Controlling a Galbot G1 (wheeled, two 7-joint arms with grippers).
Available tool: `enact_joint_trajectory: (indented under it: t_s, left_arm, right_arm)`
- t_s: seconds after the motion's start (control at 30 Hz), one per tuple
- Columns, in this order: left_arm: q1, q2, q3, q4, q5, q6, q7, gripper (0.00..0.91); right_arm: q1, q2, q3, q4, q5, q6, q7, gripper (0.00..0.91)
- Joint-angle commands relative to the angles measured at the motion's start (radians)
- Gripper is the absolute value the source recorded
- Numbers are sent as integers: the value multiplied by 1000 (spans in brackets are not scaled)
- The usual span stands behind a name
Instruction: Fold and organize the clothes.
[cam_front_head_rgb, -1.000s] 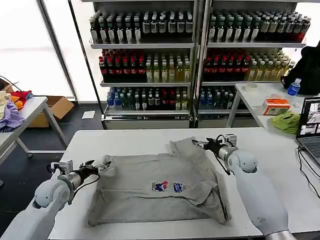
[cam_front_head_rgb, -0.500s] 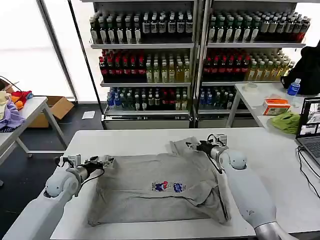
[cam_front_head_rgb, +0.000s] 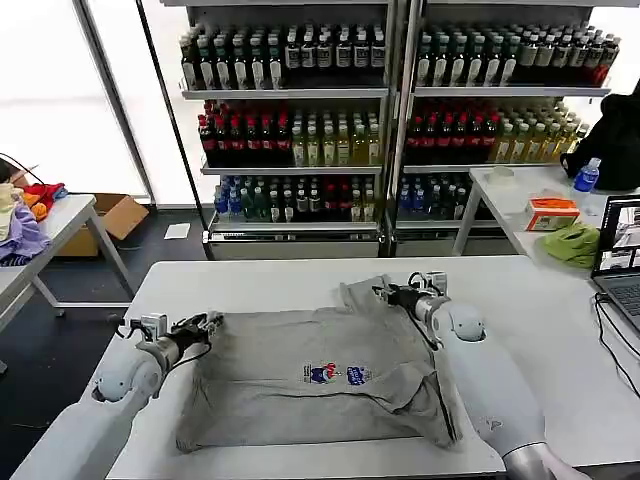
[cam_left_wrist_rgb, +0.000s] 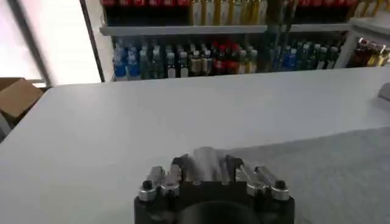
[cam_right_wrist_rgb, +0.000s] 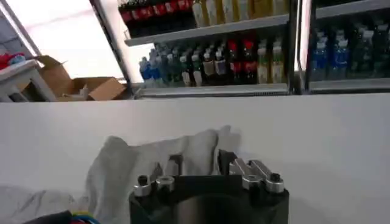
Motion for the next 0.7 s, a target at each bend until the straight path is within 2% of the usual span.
enact_joint_trajectory:
  t_s: [0.03,0.17,0.2,0.43,0.7]
  left_arm:
    - [33,-14,-6,-26,-7,-4,-12,0]
    - [23,-15,-11,-40,-29,-16,-19,0]
    - [18,-14,-12,-46,-42,-14,-22,0]
    - [2,-8,-22,-74,-74,-19,-34,0]
    - [17,11,-65,-162,-109,-5,-49,0]
  right_arm:
    - [-2,-2,2,0,26,-3,3,0]
    - [-18,-10,10,39,60,-5,10,0]
    - [-23,-14,13,50,98,-6,15,0]
    - [-49,-33,47,104,212,-7,28,0]
    - [-111,-73,76,241,276,-7,39,0]
